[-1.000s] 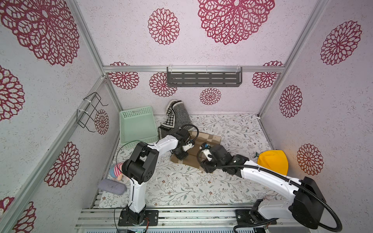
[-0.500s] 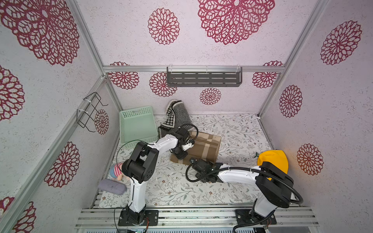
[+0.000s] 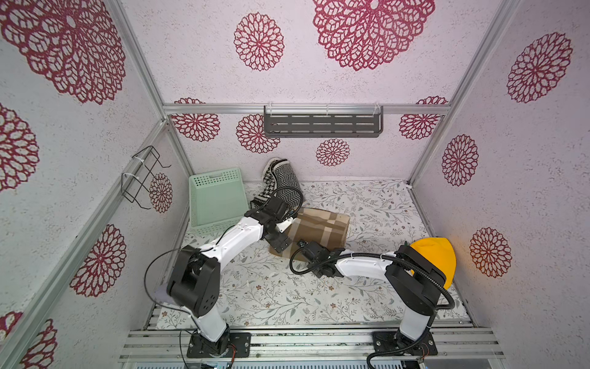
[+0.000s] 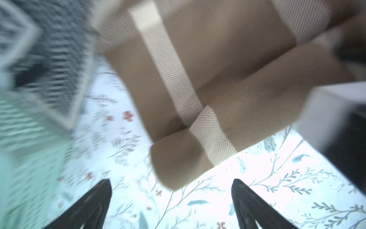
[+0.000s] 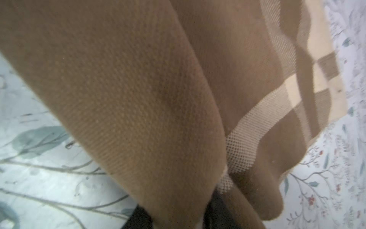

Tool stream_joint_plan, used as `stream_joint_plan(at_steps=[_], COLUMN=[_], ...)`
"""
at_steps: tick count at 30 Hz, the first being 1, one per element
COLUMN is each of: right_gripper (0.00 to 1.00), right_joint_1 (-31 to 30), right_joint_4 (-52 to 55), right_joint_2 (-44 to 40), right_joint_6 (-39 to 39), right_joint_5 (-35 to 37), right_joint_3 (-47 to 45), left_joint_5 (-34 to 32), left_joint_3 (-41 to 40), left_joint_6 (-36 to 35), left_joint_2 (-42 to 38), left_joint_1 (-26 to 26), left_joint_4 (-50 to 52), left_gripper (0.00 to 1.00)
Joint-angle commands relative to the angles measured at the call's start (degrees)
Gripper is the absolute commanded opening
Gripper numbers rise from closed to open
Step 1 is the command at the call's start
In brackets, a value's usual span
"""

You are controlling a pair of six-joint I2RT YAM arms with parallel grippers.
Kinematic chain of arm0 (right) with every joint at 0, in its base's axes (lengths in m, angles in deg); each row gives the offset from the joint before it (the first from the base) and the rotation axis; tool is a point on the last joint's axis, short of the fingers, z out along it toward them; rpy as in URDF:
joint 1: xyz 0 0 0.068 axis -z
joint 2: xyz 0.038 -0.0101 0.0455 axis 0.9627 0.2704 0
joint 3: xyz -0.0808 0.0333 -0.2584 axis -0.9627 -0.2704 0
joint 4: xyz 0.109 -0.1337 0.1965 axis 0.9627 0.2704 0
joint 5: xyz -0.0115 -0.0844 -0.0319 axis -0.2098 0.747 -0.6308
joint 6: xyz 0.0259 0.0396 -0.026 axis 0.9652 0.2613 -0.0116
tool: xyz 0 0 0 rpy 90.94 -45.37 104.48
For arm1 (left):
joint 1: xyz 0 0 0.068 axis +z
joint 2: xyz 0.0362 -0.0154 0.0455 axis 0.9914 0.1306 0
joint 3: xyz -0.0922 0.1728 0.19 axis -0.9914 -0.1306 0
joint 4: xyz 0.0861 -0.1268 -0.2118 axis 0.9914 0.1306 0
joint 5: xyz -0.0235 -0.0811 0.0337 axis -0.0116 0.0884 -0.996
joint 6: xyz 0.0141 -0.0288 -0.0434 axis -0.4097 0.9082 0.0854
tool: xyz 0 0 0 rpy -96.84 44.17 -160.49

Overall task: Roll up the scarf and place it into the basket
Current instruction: Roll the scarf at the center of the board.

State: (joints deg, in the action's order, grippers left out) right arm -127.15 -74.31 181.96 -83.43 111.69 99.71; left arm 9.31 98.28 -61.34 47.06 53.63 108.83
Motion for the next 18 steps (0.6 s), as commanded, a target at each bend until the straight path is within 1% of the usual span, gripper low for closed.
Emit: stream_joint_plan(at_steps=[1, 3, 5, 7, 10, 11, 13, 16, 18], right_gripper=[0.31, 0.26, 0.20, 0.17, 0.16, 0.15, 0.14, 0.14, 0.15], right_joint_1=[2.61, 3.87, 5.02, 6.84, 9.24, 9.67, 10.61, 11.89, 12.94], right_joint_4=[8.29, 12.03, 15.19, 16.53, 13.71, 13.46, 13.38, 12.13, 12.05], right_joint_2=[2.46, 2.12, 1.18, -0.37, -2.72, -2.84, -2.85, -2.71, -2.34], right_joint_6=[4.13, 7.48, 11.51, 16.40, 23.31, 24.67, 27.44, 29.97, 30.71], right_joint_5=[-9.53, -14.54, -21.38, -31.56, -47.15, -49.56, -54.73, -59.77, -61.92], right_joint_3=[0.47, 2.55, 4.48, 5.55, 4.20, 4.01, 3.71, 2.91, 2.96], left_joint_5=[-7.09, -7.78, -8.11, -7.78, -5.62, -5.37, -7.06, -8.68, -8.82], left_joint_3=[-3.28, -5.20, -7.30, -9.22, -12.14, -13.17, -15.88, -19.40, -21.43], left_joint_6=[5.80, 10.53, 15.57, 21.49, 29.59, 31.63, 36.42, 42.41, 44.28], left_joint_2=[-7.34, -11.66, -15.60, -18.81, -21.81, -22.47, -23.67, -23.58, -22.78], left_joint_1=[0.34, 0.30, 0.10, -0.07, -1.32, -2.25, -5.28, -8.87, -11.07], left_joint_4=[-4.30, -5.50, -6.70, -7.43, -8.22, -8.86, -10.29, -11.20, -12.22], left_gripper=[0.97, 0.97, 0.97, 0.97, 0.97, 0.97, 0.98, 1.00, 0.98])
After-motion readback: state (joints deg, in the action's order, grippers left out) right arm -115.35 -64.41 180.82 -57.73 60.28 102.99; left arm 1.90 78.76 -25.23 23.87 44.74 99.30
